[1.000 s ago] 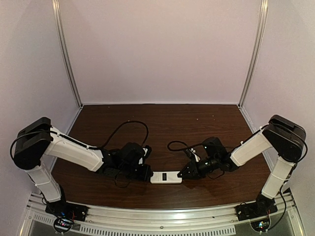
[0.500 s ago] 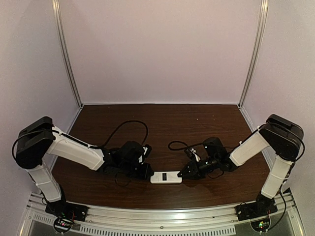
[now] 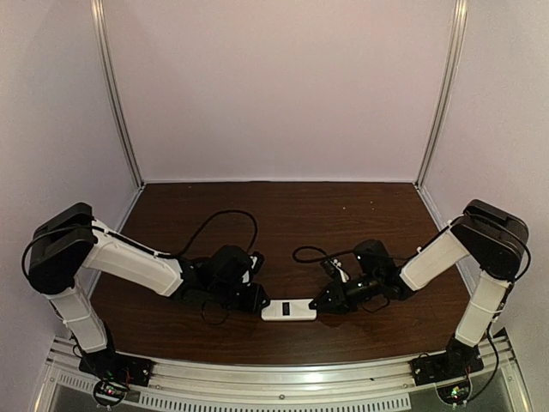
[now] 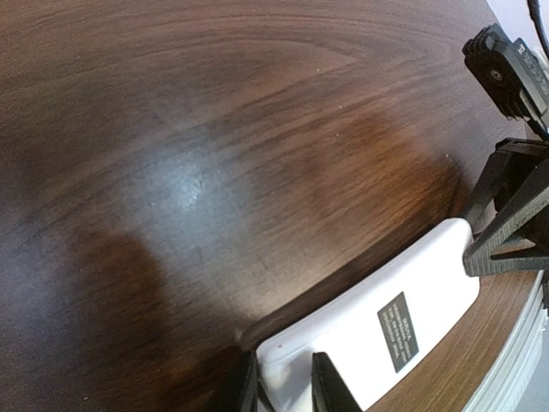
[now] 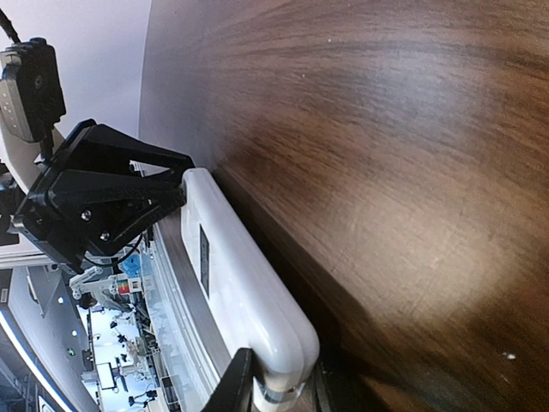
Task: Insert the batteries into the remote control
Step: Press the battery cover on the remote control.
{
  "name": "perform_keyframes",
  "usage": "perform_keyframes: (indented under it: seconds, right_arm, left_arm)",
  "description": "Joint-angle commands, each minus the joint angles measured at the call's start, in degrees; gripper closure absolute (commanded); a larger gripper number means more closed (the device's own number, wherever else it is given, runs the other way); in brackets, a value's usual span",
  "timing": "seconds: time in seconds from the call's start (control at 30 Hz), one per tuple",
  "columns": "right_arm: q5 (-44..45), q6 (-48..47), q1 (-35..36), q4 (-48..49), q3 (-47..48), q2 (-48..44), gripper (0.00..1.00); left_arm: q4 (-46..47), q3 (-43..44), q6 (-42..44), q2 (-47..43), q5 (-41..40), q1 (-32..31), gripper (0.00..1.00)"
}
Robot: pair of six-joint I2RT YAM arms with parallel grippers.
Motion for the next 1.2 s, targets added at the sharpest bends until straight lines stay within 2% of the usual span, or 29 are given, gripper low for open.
perform_keyframes:
  seconds: [0.0, 0.33, 0.53, 0.73, 0.93, 1.03, 1.17]
  right_arm:
    - [4.33, -2.81, 2.14, -1.69, -1.79, 1.26, 0.77]
    - [4.78, -2.44, 2.14, -1.05, -2.68, 1.18, 0.74]
    - [4.43, -2.00, 2.22, -0.54, -2.30, 1.71, 0.76]
    - [4.02, -1.09, 2.53, 0.92, -2.68, 2.25, 0.78]
    - [3.49, -0.48, 3.63, 2.24, -2.12, 2.77, 0.79]
    - [3.52, -0.69, 3.14, 1.44, -2.12, 1.83, 0.75]
    - [3.35, -2.16, -0.23, -0.78, -3.33, -1.24, 0.66]
  left_arm:
    - [-10.00, 0.08, -0.29, 0.38, -0.72, -1.43, 0.77]
    - [-12.80, -0.61, -0.97, -1.40, -1.47, -1.51, 0.72]
    - [-8.28, -1.54, -1.34, 0.13, 1.97, -1.51, 0.75]
    - [-0.60, -3.21, -4.74, 2.17, 8.75, -1.68, 0.80]
    - [3.21, -2.71, -5.20, 3.43, 10.44, -3.09, 0.83]
    - [1.65, -2.53, -3.60, 2.39, 8.77, -2.73, 0.77]
    - [-2.44, -2.57, 0.41, -1.73, 5.51, -1.62, 0.59]
